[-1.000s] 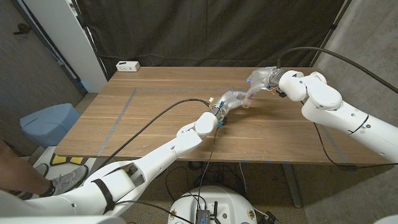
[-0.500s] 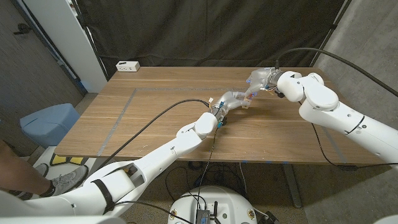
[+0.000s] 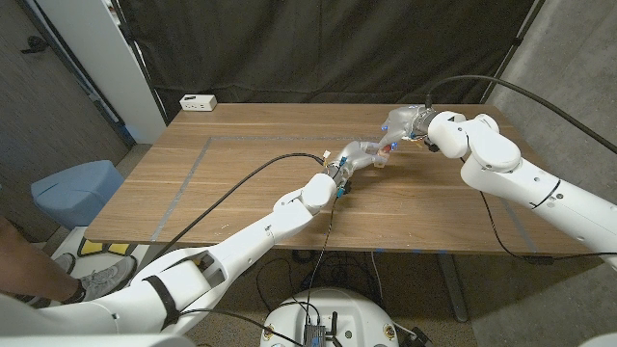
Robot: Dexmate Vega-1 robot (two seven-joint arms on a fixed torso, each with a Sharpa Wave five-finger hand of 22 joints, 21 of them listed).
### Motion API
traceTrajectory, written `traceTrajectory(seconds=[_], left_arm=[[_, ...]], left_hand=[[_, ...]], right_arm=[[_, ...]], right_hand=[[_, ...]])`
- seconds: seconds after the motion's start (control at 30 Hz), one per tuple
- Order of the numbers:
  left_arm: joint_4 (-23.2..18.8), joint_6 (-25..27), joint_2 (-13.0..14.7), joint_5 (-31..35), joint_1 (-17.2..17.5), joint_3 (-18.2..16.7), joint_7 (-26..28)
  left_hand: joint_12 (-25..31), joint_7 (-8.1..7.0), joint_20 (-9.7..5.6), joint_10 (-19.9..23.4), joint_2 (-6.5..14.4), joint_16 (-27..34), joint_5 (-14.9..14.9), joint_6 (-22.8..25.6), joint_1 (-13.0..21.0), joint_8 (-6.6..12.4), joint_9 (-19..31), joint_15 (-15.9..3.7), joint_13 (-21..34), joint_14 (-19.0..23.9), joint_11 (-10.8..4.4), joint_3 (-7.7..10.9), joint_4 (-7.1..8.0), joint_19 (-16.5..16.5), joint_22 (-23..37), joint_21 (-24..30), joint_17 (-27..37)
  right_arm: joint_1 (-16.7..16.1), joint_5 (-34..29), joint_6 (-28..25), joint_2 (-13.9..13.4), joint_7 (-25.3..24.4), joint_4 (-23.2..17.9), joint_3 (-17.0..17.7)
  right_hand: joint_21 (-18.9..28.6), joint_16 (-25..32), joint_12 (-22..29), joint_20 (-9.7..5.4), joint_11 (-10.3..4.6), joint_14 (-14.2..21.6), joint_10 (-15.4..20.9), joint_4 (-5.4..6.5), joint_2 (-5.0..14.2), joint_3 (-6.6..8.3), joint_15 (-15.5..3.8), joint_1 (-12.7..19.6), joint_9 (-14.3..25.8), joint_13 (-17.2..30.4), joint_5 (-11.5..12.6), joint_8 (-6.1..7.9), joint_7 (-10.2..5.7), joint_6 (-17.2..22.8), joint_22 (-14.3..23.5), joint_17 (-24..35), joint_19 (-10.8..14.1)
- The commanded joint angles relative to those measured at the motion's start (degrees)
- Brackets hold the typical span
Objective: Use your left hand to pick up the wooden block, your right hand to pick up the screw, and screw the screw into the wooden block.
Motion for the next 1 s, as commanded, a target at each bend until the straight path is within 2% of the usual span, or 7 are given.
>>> traceTrajectory(seconds=[0.03, 0.33, 0.67, 0.8, 0.93, 1.0], left_arm=[[0.5, -0.3, -0.1, -0.2, -0.3, 0.0, -0.2], [0.8, -0.5, -0.2, -0.4, -0.4, -0.1, -0.2], [1.1, -0.7, -0.2, -0.6, -0.4, -0.3, -0.2], [1.2, -0.7, -0.1, -0.6, -0.5, -0.3, -0.3], [1.2, -0.8, -0.1, -0.7, -0.5, -0.3, -0.3], [1.3, -0.9, -0.1, -0.6, -0.5, -0.3, -0.3]], left_hand=[[3.5, 2.05, 0.41, 0.8, 3.6, 0.1, 0.3, 2.5, -2.5, 0.20, 0.3, -3.96, 6.0, 0.7, -0.24, 4.73, 4.27, -0.1, 0.3, 0.3, 0.2], [3.5, 2.15, 0.46, 0.7, 3.7, 0.1, 0.3, 2.5, -2.6, 0.20, 0.3, -3.91, 6.0, 0.7, -0.23, 4.93, 4.30, -0.1, 0.3, 0.3, 0.2], [3.4, 2.22, 0.41, 0.6, 3.7, 0.1, 0.3, 2.6, -2.8, 0.22, 0.3, -3.91, 6.1, 0.7, -0.18, 5.13, 4.35, -0.1, 0.3, 0.3, 0.2], [3.4, 2.16, 0.42, 0.7, 3.8, 0.1, 0.3, 2.5, -2.9, 0.19, 0.3, -3.86, 6.0, 0.7, -0.15, 5.27, 4.37, -0.1, 0.3, 0.3, 0.2], [3.4, 2.19, 0.37, 0.7, 3.7, 0.1, 0.3, 2.5, -3.0, 0.20, 0.3, -3.90, 6.0, 0.7, -0.15, 5.32, 4.40, -0.1, 0.3, 0.3, 0.2], [3.4, 2.21, 0.33, 0.7, 3.8, 0.1, 0.3, 2.5, -3.0, 0.19, 0.3, -3.89, 6.0, 0.7, -0.16, 5.35, 4.41, -0.1, 0.3, 0.3, 0.2]], right_arm=[[-0.1, -0.3, 0.2, 0.9, -2.4, 0.8, -0.3], [-0.2, -0.5, 0.2, 1.7, -4.2, 1.3, -0.4], [-0.8, -0.6, -0.7, 2.4, -6.2, 1.4, -0.4], [-0.8, -0.2, -0.8, 2.1, -5.9, 1.1, -0.2], [-0.3, -0.6, -1.2, 1.4, -4.2, 0.4, -0.4], [-0.2, -0.6, -1.3, 1.2, -3.7, 0.1, -0.4]], right_hand=[[0.4, 0.5, 0.2, -0.21, -0.30, 1.1, 1.7, 0.32, 0.23, -0.09, -1.79, -1.0, -0.3, -0.1, 0.3, 0.62, 0.07, 2.3, 0.2, 0.1, 0.7], [0.3, 0.6, 0.2, -0.43, -1.58, 2.6, 4.7, 0.89, 0.59, -0.83, -2.60, -3.0, -0.8, -0.2, 0.5, 1.51, 0.49, 6.1, 0.2, 0.1, 1.0], [0.3, 0.6, -0.2, -0.68, -1.47, 3.7, 6.3, 1.91, 0.00, -2.23, -2.67, -6.0, -1.0, -0.3, 0.8, 2.43, 0.77, 6.7, 0.2, 0.2, 1.3], [0.2, 0.3, -0.7, -0.40, -1.15, 3.6, 6.2, 2.62, -0.55, -3.15, -2.55, -8.0, -1.1, -0.3, 0.8, 1.91, 1.09, 5.3, 0.2, 0.2, 1.2], [0.0, -0.3, -1.5, 0.16, 0.14, 3.2, 5.1, 3.21, -1.56, -4.27, -2.07, -10.3, -1.0, -0.3, 0.9, 0.63, 0.70, 3.3, 0.2, 0.2, 0.8], [0.0, -0.6, -1.8, 0.43, 0.18, 2.8, 4.6, 3.52, -1.92, -4.74, -1.81, -11.4, -1.0, -0.2, 1.0, -0.17, 0.78, 2.1, 0.2, 0.2, 0.5]])
